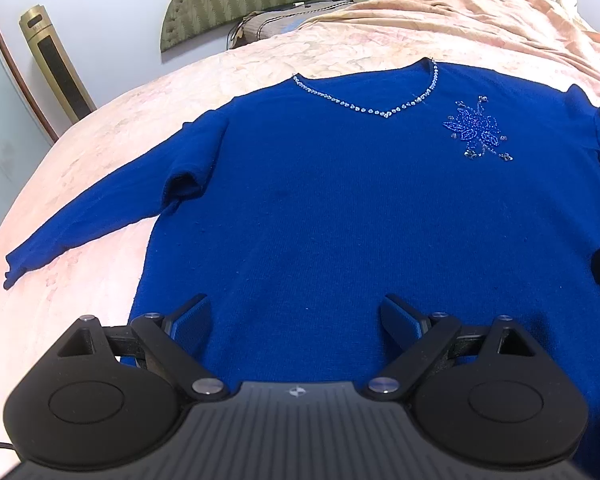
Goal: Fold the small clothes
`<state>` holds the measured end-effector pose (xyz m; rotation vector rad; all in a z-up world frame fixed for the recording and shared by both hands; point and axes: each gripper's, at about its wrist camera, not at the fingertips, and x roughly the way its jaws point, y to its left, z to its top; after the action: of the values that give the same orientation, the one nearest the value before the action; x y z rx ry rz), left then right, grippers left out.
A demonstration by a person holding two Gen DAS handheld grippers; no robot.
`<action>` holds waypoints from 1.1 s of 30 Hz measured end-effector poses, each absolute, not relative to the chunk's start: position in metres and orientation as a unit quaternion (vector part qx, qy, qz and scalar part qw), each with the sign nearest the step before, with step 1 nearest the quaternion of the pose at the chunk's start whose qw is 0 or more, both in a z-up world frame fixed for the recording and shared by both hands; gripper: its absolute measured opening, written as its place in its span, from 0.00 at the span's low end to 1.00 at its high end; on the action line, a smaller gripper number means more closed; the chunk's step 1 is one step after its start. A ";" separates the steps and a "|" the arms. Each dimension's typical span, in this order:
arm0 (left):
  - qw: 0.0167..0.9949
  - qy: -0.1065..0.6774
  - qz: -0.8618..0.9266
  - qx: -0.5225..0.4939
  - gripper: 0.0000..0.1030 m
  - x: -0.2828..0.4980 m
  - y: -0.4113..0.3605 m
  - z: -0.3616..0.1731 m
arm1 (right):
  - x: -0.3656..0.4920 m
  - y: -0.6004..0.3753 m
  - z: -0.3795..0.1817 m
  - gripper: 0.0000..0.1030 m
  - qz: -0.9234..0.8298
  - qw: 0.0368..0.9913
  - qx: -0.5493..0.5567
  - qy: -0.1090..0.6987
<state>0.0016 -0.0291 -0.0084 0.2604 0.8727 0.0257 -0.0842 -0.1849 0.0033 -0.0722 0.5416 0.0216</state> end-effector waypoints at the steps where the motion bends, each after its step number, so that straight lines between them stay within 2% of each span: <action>1: 0.898 0.421 0.013 0.127 0.90 0.002 -0.030 -0.008 | -0.085 -0.185 0.004 0.95 0.011 0.963 -0.035 0.266; 6: 0.897 0.421 0.014 0.132 0.90 0.001 -0.034 -0.008 | -0.085 -0.189 0.004 0.92 0.012 0.961 -0.030 0.273; 20: 0.896 0.423 -0.001 0.135 0.90 -0.001 -0.048 -0.001 | -0.096 -0.207 0.003 0.93 0.062 0.962 0.003 0.267; 23: 0.897 0.418 -0.009 0.141 0.90 -0.001 -0.057 0.001 | -0.104 -0.216 0.004 0.89 0.062 0.962 -0.001 0.266; 26: 0.898 0.414 -0.018 0.150 0.90 0.000 -0.066 0.003 | -0.111 -0.226 0.007 0.80 0.034 0.964 -0.027 0.262; 28: 0.898 0.412 -0.023 0.155 0.90 0.001 -0.073 0.003 | -0.113 -0.234 0.008 0.64 0.009 0.964 -0.045 0.261; 33: 0.895 0.412 -0.031 0.166 0.90 0.002 -0.081 -0.001 | -0.112 -0.253 0.003 0.48 -0.024 0.950 -0.090 0.298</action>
<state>0.0020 -0.0812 -0.0007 0.3431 0.8539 -0.0650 -0.1117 -0.2527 0.0033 -0.1834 0.6061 -0.0488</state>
